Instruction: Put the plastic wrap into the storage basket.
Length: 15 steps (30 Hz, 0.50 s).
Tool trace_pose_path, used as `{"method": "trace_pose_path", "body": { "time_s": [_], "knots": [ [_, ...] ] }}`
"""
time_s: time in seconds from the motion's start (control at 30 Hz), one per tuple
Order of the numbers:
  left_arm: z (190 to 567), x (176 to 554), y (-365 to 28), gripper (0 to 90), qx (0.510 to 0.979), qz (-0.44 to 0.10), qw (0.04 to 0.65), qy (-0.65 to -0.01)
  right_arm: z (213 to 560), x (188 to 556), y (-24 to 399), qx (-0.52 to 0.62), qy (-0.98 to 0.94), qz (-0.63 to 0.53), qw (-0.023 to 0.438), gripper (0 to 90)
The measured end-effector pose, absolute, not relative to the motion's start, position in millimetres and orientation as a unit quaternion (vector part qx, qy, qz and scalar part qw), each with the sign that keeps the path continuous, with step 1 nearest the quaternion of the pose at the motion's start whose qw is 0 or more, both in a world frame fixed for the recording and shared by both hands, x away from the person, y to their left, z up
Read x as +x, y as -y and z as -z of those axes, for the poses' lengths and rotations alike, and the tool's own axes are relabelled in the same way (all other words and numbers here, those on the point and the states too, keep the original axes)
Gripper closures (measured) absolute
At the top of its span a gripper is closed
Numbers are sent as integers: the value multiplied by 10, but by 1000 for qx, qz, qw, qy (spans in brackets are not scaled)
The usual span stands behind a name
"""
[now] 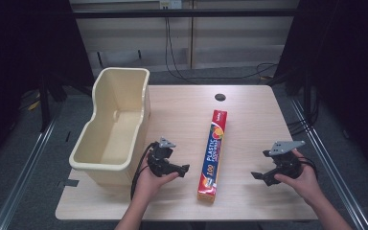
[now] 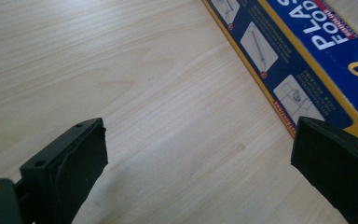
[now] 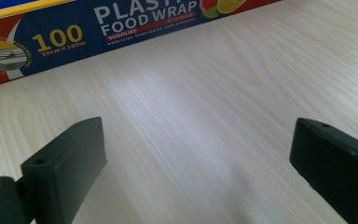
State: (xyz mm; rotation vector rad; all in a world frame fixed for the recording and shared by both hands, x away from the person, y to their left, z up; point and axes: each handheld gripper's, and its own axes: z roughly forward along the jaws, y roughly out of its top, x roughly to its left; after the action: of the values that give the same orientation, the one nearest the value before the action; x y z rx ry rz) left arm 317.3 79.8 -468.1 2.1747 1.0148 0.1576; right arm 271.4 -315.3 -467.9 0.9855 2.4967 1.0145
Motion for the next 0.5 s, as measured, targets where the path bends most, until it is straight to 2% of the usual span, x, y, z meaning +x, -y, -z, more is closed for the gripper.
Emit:
{"method": "trace_pose_path", "body": {
  "time_s": [0.5],
  "knots": [
    [4510, 3318, -630, 27, 836, -45, 361, -410, 4629, 2697, 3173, 351, -855, -355, 144, 37]
  ]
}}
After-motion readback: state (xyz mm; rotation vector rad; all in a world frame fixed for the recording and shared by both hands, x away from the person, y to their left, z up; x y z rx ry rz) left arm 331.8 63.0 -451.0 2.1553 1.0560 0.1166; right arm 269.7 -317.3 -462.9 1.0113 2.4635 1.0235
